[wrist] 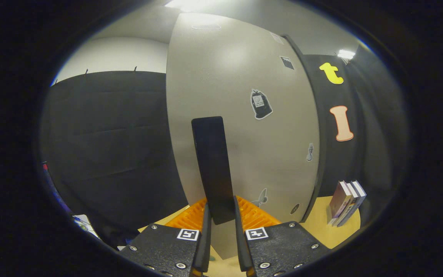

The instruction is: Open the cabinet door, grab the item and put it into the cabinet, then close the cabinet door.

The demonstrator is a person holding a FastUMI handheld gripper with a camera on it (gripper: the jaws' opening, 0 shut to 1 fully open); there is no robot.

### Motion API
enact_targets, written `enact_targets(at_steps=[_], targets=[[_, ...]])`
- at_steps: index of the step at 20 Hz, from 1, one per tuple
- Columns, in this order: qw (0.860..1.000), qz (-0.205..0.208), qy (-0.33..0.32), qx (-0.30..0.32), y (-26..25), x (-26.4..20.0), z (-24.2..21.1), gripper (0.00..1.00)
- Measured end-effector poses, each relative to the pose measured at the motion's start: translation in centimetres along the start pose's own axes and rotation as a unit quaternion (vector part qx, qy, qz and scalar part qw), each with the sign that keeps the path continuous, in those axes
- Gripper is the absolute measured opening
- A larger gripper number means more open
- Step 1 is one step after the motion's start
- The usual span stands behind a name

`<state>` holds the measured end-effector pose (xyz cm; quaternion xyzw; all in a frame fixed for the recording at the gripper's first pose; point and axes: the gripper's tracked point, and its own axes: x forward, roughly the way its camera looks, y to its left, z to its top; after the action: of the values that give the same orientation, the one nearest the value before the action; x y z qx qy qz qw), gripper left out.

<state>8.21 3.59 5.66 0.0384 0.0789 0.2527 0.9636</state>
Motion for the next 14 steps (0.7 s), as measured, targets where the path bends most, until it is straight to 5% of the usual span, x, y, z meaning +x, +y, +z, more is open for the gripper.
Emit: enact_targets(at_steps=[8,14], targets=[[0.995,-0.082,-0.010,0.049,-2.8,-3.2,-0.1,0.29],[0.981,-0.185,-0.043,-0.042,-7.4,-5.8,1.2,0.27]])
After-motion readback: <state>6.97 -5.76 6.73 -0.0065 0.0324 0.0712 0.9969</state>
